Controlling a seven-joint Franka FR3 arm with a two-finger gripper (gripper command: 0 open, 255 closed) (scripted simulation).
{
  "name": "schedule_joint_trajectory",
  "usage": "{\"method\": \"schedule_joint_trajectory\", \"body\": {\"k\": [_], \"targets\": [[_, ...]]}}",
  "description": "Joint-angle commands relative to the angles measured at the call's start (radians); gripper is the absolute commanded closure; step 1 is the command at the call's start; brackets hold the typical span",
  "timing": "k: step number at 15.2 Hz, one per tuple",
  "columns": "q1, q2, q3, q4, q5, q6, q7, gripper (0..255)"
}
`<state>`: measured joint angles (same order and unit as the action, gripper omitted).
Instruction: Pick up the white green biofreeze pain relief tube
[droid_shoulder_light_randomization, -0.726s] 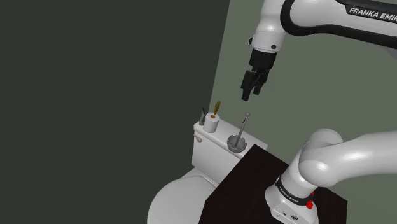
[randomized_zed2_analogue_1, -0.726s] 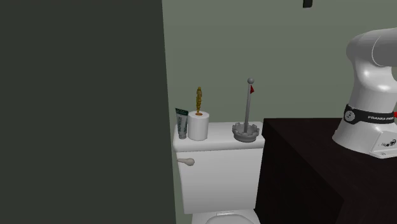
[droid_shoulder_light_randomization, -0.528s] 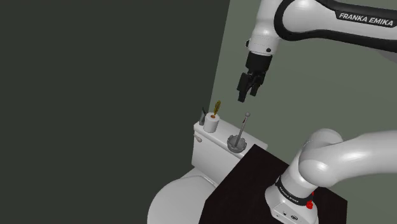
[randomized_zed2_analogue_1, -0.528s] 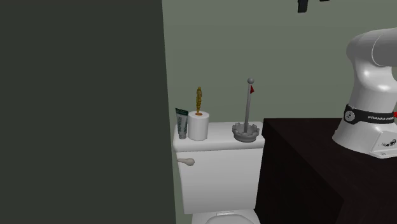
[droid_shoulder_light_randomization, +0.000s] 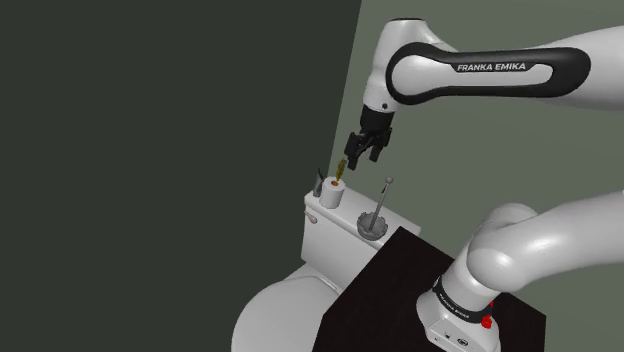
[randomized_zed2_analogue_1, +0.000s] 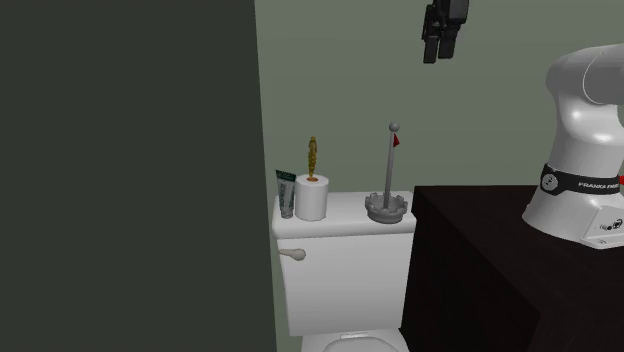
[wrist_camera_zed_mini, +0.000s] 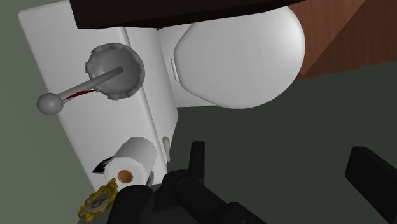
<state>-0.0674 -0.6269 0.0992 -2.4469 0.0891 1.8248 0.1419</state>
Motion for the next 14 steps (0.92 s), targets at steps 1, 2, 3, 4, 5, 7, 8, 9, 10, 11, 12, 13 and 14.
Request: {"method": "schedule_joint_trajectory", "body": {"k": [1, 2, 3, 4, 5, 7, 8, 9, 10, 11, 12, 13, 14], "targets": [[-0.016, 0.046, 0.006, -0.018, -0.010, 0.082, 0.019, 0], [-0.024, 0.073, 0.009, -0.022, -0.015, 0.121, 0.029, 0], [-0.032, 0.101, 0.012, -0.026, -0.021, 0.160, 0.040, 0], [-0.041, 0.130, 0.014, -0.028, -0.028, 0.198, 0.051, 0], [-0.050, 0.160, 0.016, -0.028, -0.035, 0.236, 0.062, 0], [-0.068, 0.222, 0.020, -0.024, -0.052, 0.309, 0.086, 0], [-0.077, 0.254, 0.022, -0.021, -0.061, 0.345, 0.099, 0], [-0.086, 0.287, 0.024, -0.015, -0.071, 0.380, 0.112, 0], [-0.095, 0.321, 0.025, -0.009, -0.082, 0.414, 0.126, 0], [-0.104, 0.355, 0.026, -0.001, -0.094, 0.447, 0.141, 0], [-0.113, 0.389, 0.026, 0.009, -0.106, 0.478, 0.156, 0], [-0.122, 0.424, 0.026, 0.020, -0.120, 0.509, 0.172, 0], [-0.131, 0.459, 0.026, 0.032, -0.134, 0.539, 0.189, 0]]}}
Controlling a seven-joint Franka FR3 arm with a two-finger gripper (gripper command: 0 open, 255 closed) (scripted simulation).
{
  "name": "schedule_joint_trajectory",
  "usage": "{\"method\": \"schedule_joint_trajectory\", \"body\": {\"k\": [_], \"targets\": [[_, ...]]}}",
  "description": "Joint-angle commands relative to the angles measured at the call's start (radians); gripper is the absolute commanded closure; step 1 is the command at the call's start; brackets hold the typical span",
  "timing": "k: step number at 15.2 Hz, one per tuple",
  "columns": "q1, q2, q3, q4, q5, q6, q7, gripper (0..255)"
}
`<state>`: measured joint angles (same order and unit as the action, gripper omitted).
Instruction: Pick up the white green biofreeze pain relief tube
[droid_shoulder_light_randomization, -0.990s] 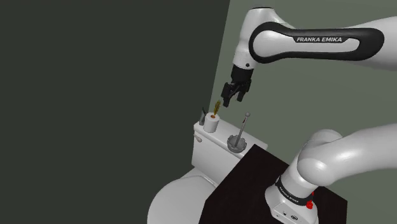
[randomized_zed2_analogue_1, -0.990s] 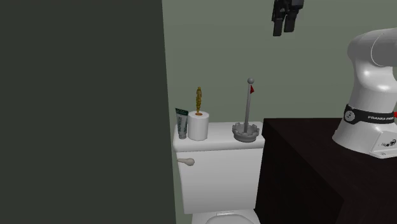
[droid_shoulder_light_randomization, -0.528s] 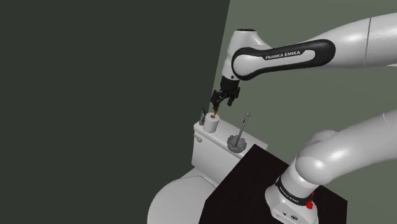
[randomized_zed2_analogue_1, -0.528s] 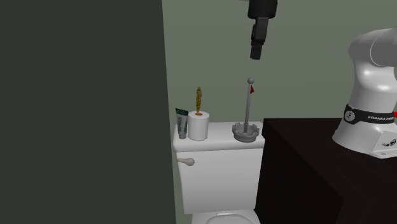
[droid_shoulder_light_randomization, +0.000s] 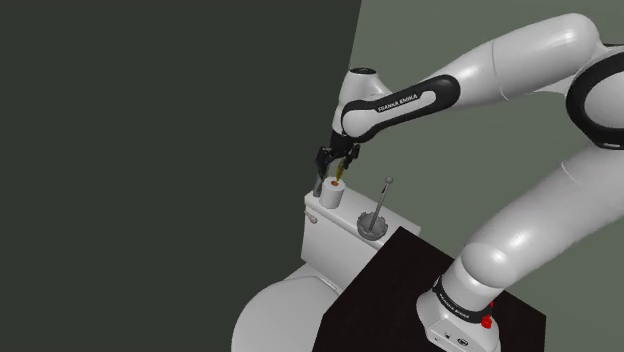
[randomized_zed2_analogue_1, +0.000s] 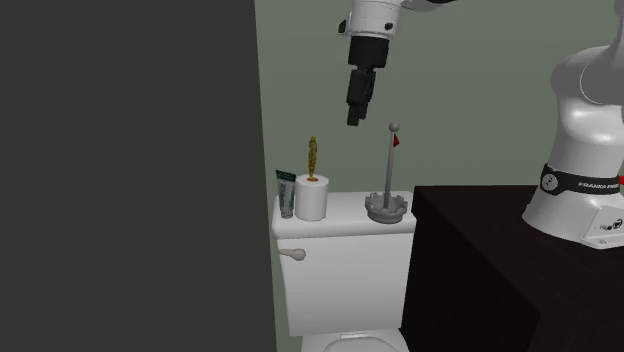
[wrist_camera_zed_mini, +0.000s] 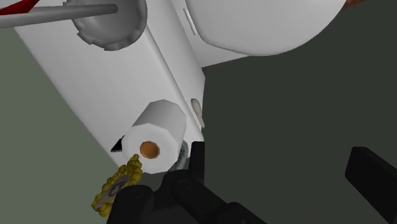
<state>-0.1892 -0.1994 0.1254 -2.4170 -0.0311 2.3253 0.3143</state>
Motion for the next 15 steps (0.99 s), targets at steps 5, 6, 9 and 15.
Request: {"method": "schedule_joint_trajectory", "body": {"k": [5, 6, 9, 15], "targets": [[-0.045, 0.207, -0.013, 0.081, -0.099, 0.166, 0.110, 0], [-0.050, 0.242, -0.018, 0.101, -0.117, 0.188, 0.130, 0], [-0.059, 0.346, -0.040, 0.166, -0.170, 0.245, 0.189, 0], [-0.059, 0.549, -0.103, 0.326, -0.248, 0.327, 0.290, 0]]}}
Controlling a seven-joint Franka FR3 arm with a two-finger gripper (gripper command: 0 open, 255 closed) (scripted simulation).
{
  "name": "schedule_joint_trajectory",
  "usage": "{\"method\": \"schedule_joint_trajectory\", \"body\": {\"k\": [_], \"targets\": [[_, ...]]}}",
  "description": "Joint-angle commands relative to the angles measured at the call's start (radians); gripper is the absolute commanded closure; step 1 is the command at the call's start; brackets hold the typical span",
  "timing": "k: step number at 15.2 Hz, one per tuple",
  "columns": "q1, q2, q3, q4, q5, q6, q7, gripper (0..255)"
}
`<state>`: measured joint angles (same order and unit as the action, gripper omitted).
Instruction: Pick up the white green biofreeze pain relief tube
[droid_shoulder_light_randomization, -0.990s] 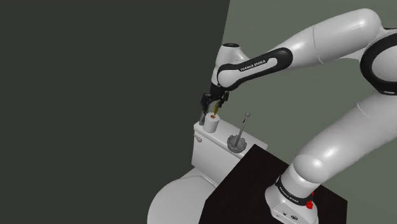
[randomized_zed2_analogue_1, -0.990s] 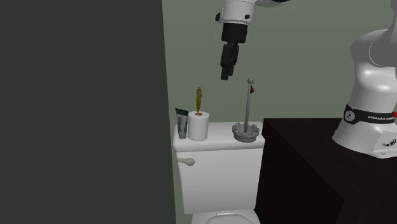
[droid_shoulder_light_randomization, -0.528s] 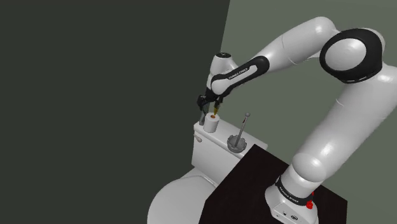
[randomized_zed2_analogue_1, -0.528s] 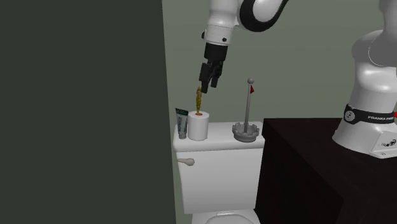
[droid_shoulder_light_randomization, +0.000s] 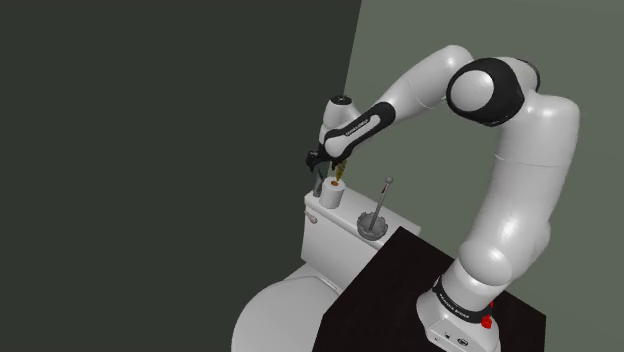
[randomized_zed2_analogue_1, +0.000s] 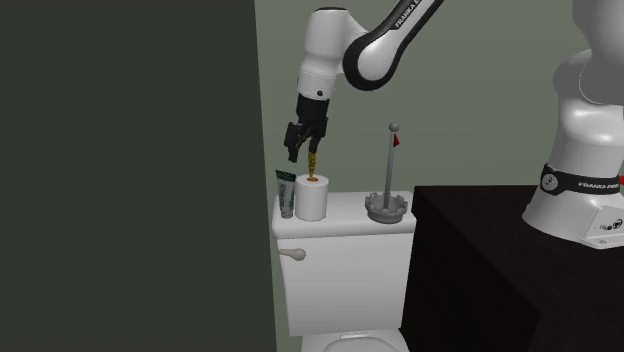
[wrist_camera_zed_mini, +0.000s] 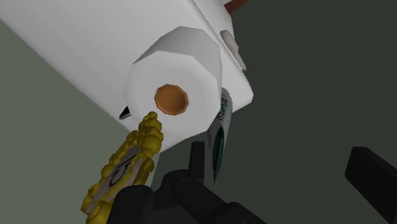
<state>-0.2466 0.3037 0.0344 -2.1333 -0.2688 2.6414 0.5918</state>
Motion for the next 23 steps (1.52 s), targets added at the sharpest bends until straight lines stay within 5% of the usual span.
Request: {"method": "schedule_joint_trajectory", "body": {"k": [1, 8, 17, 18, 23], "targets": [[-0.001, 0.079, -0.023, 0.072, -0.018, 0.022, 0.026, 0], [-0.005, 0.305, -0.089, 0.303, -0.036, 0.065, 0.094, 0], [0.004, 0.385, -0.105, 0.320, -0.049, 0.128, 0.117, 0], [0.005, 0.386, -0.105, 0.323, -0.049, 0.126, 0.118, 255], [0.005, 0.388, -0.105, 0.325, -0.049, 0.126, 0.118, 255]]}}
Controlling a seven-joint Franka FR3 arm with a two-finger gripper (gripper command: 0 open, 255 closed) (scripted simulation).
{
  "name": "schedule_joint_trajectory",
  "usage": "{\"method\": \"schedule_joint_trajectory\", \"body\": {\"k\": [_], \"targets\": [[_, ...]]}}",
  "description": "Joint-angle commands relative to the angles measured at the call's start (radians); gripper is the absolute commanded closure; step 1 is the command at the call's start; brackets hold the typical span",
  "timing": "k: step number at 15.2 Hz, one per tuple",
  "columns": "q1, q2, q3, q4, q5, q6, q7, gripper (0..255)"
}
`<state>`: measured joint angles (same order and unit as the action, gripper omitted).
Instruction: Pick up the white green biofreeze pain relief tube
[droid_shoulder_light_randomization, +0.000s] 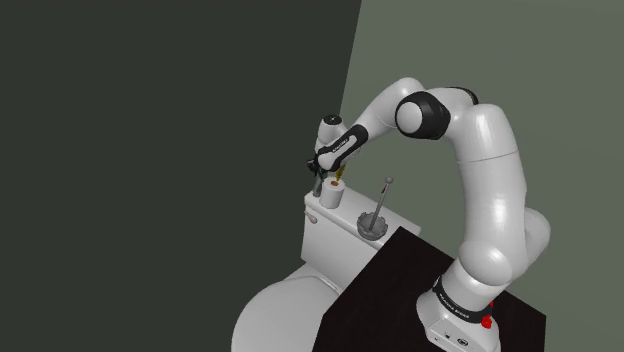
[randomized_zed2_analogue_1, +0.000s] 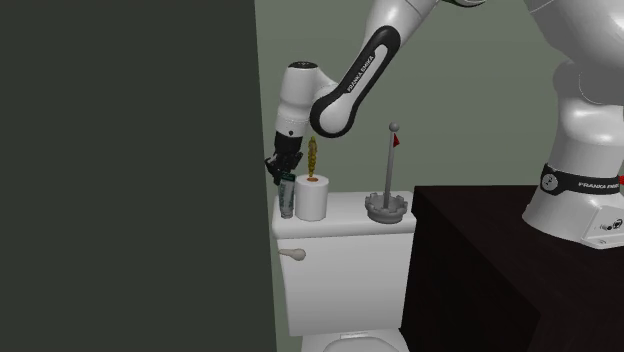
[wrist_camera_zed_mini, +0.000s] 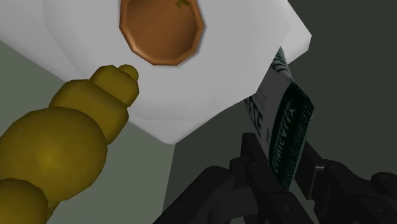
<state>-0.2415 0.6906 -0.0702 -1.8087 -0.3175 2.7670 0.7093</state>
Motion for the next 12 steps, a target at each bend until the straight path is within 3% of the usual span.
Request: {"method": "schedule_joint_trajectory", "body": {"k": [1, 12], "targets": [[0.000, 0.000, 0.000, 0.000, 0.000, 0.000, 0.000, 255], [-0.011, -0.086, 0.016, -0.022, 0.013, -0.065, -0.025, 255]]}}
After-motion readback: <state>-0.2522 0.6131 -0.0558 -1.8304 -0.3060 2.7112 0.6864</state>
